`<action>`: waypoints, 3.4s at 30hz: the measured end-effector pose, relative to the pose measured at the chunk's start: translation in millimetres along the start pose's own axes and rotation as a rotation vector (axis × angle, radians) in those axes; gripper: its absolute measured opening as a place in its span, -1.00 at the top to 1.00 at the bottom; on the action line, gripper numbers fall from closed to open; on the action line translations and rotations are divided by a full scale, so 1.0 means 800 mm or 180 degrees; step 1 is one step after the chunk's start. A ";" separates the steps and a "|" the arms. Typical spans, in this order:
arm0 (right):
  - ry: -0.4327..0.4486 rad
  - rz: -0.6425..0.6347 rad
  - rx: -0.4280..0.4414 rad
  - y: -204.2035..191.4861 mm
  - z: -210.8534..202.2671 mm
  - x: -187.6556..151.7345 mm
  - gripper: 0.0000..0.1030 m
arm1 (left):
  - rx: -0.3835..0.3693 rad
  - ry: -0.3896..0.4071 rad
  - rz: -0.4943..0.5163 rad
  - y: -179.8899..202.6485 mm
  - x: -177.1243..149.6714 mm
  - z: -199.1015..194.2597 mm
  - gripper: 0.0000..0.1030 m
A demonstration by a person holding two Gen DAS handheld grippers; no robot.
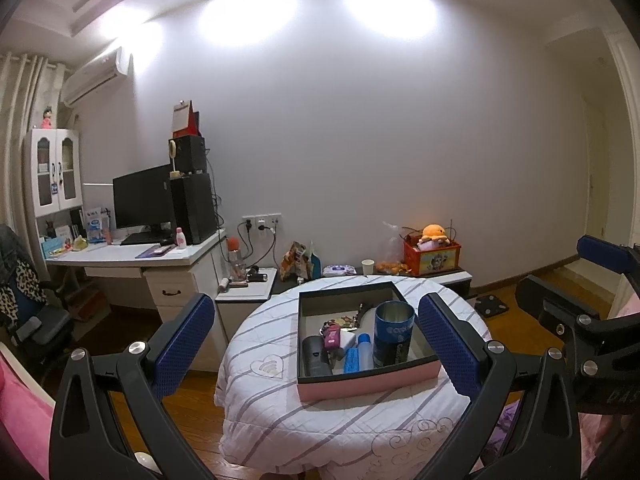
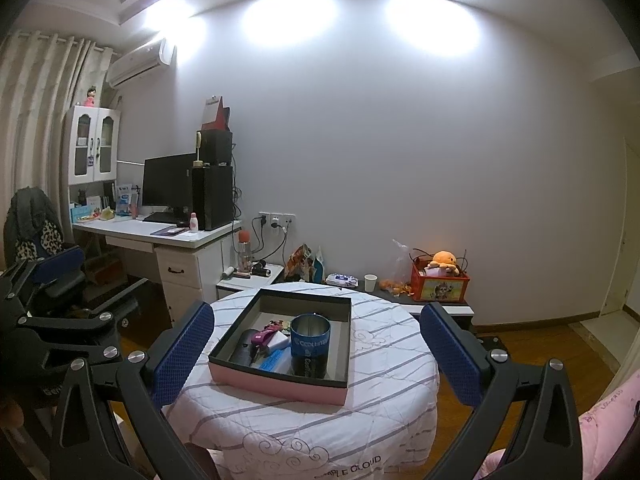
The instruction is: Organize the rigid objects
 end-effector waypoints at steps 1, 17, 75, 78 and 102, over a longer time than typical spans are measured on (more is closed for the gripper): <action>-0.0005 -0.0002 -0.0002 0.000 0.000 0.000 -1.00 | -0.0002 -0.0010 0.0002 0.001 0.000 0.001 -1.00; -0.0001 -0.0003 -0.0027 0.002 -0.002 -0.002 -1.00 | -0.0035 -0.0024 0.0013 0.007 -0.003 0.010 -1.00; -0.0047 0.0036 -0.0158 0.022 -0.005 0.001 -1.00 | -0.0443 0.0033 -0.0088 0.028 0.002 0.023 -1.00; -0.0053 0.0035 -0.0166 0.023 -0.004 0.000 -1.00 | -0.0430 0.0034 -0.0083 0.029 0.001 0.023 -1.00; -0.0105 0.0019 -0.0160 0.021 0.003 -0.005 -1.00 | -0.0349 0.0118 -0.0037 0.025 0.000 0.021 -1.00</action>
Point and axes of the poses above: each gripper's, at about its wrist camera, not at the fingertips, and z roughly the way its jaws point, y to its right, x to its top, the point moved 3 cm from there along z, roughly the way its jaws point, and after that the axes turned 2 degrees about -x, right-handed, at the moved point
